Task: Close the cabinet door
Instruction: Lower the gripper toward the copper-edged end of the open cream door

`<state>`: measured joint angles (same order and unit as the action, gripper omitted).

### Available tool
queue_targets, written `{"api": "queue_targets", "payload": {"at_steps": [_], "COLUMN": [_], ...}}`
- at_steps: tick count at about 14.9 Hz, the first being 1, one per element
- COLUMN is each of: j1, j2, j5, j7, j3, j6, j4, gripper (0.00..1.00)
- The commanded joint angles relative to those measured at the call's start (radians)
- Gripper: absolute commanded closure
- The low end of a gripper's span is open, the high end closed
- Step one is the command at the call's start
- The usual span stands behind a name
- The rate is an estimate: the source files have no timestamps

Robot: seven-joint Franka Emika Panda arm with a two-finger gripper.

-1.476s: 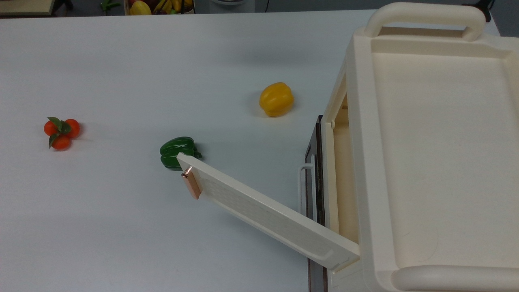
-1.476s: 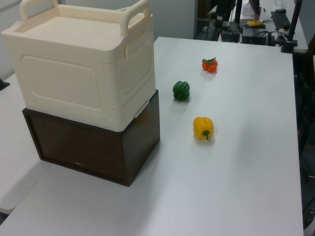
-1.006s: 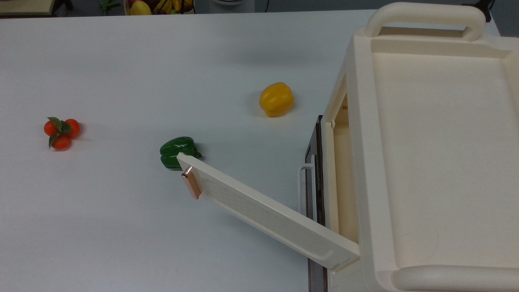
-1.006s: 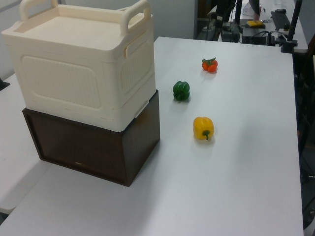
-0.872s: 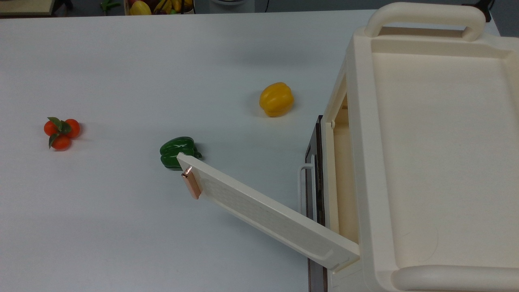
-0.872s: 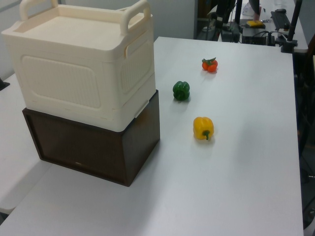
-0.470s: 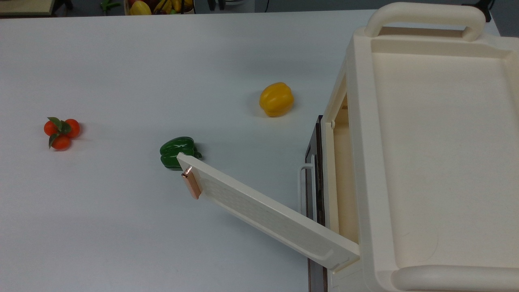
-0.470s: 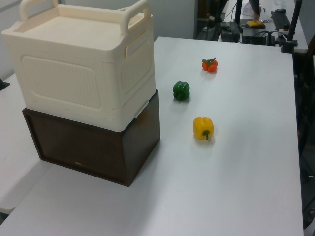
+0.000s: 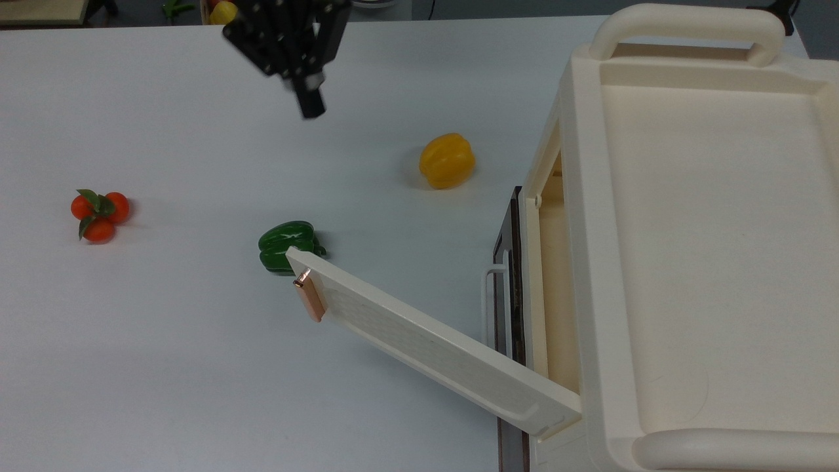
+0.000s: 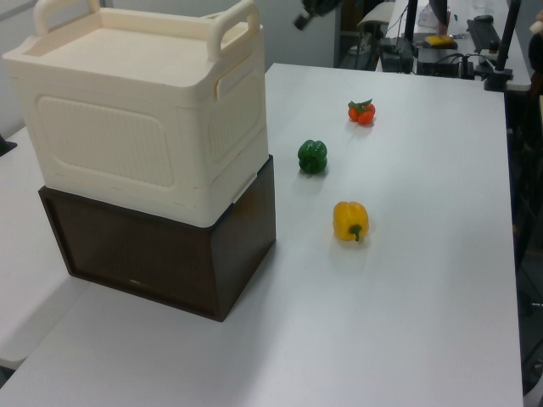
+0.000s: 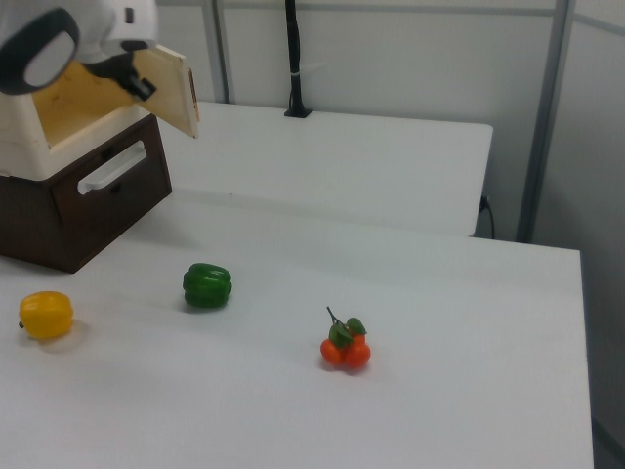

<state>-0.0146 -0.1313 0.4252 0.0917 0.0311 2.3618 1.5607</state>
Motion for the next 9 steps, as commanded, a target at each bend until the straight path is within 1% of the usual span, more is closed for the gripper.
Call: {"api": "queue_targets", "payload": {"at_steps": [1, 2, 3, 6, 8, 9], "j1": [-0.001, -0.001, -0.002, -0.002, -0.004, -0.007], "j2": [-0.131, -0.184, -0.218, -0.312, -0.391, -0.415], "j5": [0.069, 0.07, 0.07, 0.07, 0.072, 0.072], "j7": [0.111, 0.144, 0.173, 0.236, 0.291, 0.307], "j3": [0.006, 0.004, 0.003, 0.0, -0.005, -0.007], "j6": [0.273, 0.38, 0.427, 0.493, 0.554, 0.585], "j4": [-0.1, -0.135, -0.161, -0.263, -0.351, -0.372], "gripper": [1.0, 1.0, 1.0, 1.0, 1.0, 1.0]}}
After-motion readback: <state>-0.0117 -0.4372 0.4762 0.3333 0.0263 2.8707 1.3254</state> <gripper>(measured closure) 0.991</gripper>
